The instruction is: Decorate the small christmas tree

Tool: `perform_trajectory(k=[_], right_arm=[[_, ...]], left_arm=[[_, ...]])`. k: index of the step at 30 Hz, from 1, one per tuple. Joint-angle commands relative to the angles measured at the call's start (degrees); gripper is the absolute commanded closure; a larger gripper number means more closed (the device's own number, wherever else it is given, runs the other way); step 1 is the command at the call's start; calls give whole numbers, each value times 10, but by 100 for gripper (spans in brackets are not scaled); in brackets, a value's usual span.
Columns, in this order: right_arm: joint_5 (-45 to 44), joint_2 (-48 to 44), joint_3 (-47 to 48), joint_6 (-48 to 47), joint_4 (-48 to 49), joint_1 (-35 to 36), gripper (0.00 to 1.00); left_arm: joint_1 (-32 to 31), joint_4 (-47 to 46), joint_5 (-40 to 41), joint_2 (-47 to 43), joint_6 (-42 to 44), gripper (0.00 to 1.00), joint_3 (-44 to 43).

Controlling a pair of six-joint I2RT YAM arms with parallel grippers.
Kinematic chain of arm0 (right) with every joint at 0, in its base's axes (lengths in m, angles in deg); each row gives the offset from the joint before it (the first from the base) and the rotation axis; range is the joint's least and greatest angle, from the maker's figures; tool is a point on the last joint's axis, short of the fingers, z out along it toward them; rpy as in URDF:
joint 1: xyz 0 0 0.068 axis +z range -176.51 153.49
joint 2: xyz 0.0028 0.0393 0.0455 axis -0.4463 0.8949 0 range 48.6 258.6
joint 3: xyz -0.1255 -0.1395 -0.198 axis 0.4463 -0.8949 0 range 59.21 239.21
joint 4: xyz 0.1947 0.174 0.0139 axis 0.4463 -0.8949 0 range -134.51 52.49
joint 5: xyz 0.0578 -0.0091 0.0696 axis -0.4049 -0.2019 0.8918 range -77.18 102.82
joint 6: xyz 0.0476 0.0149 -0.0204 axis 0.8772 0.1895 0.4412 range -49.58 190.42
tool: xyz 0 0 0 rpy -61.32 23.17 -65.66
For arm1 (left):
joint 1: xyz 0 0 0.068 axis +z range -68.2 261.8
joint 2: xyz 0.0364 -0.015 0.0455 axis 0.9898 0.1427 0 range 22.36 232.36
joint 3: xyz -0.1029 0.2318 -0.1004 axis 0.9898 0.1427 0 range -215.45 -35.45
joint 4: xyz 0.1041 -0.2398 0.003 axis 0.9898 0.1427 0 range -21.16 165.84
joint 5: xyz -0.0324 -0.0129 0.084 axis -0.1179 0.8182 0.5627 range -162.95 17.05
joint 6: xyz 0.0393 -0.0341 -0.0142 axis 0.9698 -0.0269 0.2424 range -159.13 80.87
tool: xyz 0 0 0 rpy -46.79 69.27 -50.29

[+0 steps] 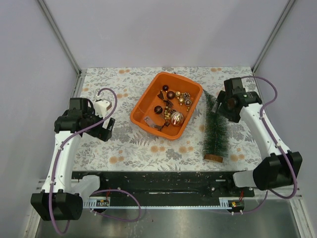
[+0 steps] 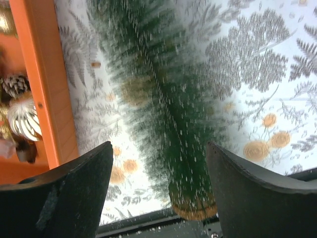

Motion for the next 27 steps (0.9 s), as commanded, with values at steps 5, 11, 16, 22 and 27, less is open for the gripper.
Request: perform_trajectory(k=[5,11,16,22,27], right_arm=[[19,136,135,-53,50,-61,17],[45,223,160,-76,59,-60,18],[63,215,90,-83,120,-60,19],[59,226,51,-85,138,-60,37],[55,241,39,-83,139,-60,55]], left_arm=[[2,-31,-19,18,14,1,-5],[1,-31,-31,12,12,1,-18],[0,-31,-33,10,10,1,-24],[1,-31,-35,17,4,1,-19],[1,-31,-38,20,2,1,-15]])
